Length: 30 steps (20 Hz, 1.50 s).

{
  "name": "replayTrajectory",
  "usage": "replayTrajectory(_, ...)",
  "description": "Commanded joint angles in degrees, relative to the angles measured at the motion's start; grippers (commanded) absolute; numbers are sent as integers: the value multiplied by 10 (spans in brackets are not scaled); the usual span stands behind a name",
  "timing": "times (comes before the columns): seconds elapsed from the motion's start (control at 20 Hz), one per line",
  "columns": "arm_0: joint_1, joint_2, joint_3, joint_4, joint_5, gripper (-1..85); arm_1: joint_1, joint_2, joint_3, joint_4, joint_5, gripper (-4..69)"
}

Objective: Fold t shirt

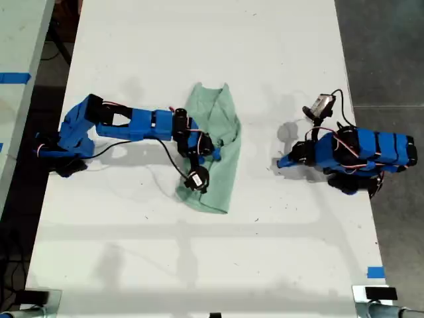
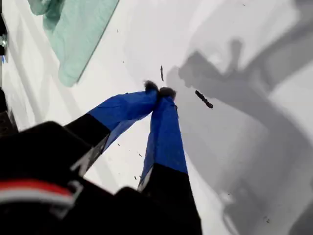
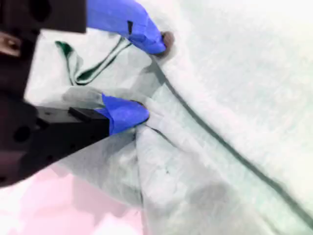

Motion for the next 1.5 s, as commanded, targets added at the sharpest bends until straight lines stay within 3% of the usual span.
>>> replayTrajectory(0.0,-25,-11,-25,5,-10,186,1,9,34,2,2,7)
replayTrajectory(0.35,-12,137,-23,106,-19,167,1,9,34,2,2,8)
replayTrajectory(0.6,15,255,-8,232,-33,178,1,9,34,2,2,8)
replayTrajectory(0.75,25,468,144,236,-52,30,1,9,34,2,3,8)
replayTrajectory(0.85,18,680,316,214,-71,0,1,9,34,2,3,8)
replayTrajectory(1.05,14,1179,819,47,-76,0,2,9,34,2,3,8)
replayTrajectory(1.2,15,1343,1090,-52,-22,0,3,9,34,3,5,8)
replayTrajectory(1.45,11,1507,1230,-59,85,0,4,9,34,4,7,8)
